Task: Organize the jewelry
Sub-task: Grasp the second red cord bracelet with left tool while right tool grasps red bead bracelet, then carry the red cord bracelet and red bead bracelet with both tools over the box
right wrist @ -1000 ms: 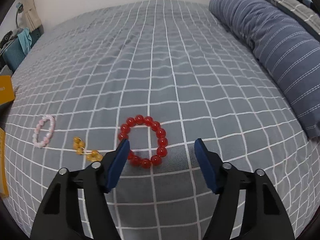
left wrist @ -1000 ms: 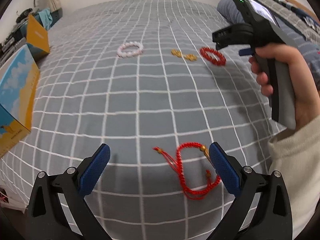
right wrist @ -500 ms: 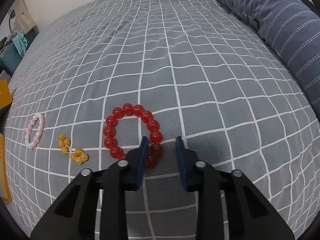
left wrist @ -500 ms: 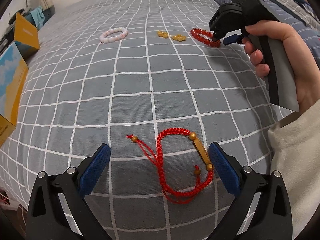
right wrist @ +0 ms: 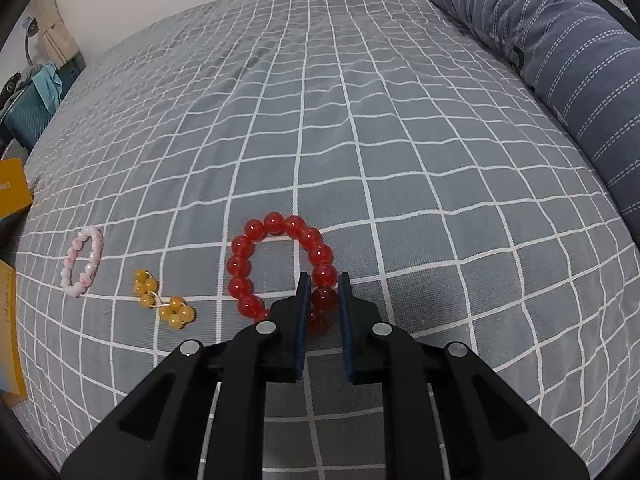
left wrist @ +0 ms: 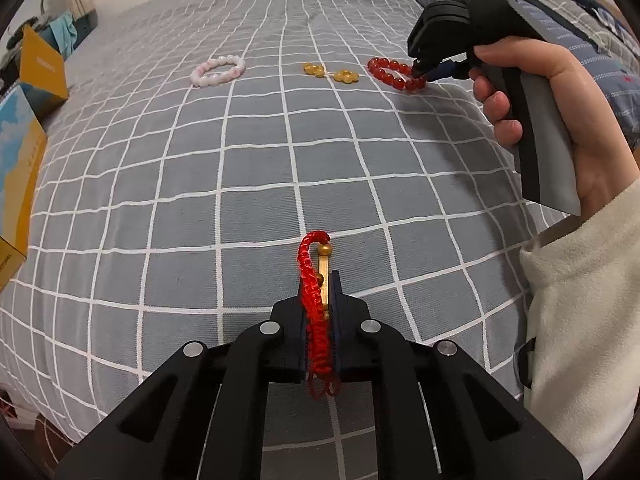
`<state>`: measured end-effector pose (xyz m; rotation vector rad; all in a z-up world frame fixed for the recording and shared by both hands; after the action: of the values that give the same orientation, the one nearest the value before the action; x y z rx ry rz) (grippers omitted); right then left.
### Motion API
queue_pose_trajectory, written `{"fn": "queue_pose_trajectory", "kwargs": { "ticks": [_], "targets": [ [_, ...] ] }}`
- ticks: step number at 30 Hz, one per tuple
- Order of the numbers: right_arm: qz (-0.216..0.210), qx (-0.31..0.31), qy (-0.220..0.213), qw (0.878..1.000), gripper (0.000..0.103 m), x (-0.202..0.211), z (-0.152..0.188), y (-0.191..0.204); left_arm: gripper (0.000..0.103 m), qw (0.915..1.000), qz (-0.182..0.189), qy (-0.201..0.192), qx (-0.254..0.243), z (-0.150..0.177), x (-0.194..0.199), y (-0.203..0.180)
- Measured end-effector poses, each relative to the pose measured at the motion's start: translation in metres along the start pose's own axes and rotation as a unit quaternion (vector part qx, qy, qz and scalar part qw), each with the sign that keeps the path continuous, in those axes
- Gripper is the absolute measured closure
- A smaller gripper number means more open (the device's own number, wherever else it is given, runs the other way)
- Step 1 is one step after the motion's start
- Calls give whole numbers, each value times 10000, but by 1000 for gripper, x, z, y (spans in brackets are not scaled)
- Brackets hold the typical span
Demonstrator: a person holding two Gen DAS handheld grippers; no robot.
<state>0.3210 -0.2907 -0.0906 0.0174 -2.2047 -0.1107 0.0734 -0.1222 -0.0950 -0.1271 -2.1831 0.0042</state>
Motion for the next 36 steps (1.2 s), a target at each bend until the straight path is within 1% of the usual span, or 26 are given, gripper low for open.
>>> {"fn": "queue_pose_trajectory", "kwargs": {
  "ticks": [10,16,21,26,28,32,36],
  "targets": [
    [-112,-17,-192,9998,90,19,-8,3,95,9998,-167,-53,61,-5,5,13],
    [-163,-11,-323,9993,90,31,-12,5,95,9993,-296,-132,191,-16,11,36],
    [-207,-10,-431,9989,90,43,-16,7,95,9983,-440,-272,286,-32,19,58],
    [-241,72,-548,9982,90,56,-18,12,96,9977,-437,-363,359,-49,29,75],
    [-235,118,-605,9978,90,63,-19,15,96,9977,-376,-465,332,-55,37,80],
    [-194,176,-688,9973,90,72,-21,20,96,9969,-541,-530,213,-64,44,92],
    [-151,233,-811,9963,90,84,-23,24,96,9970,-559,-521,127,-69,49,98]
  ]
}}
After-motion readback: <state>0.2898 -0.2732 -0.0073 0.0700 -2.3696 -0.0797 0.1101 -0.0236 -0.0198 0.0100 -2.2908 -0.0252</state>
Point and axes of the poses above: each gripper's, at about its wrist camera, not at the fingertips, and x roughly against the way its jaws point, y to its left, z to its underside, the point moved 6 cm from there along -x, roughly the way its jaws point, and after that the axes turned 7 degrees about -y, right-handed, at the moved point
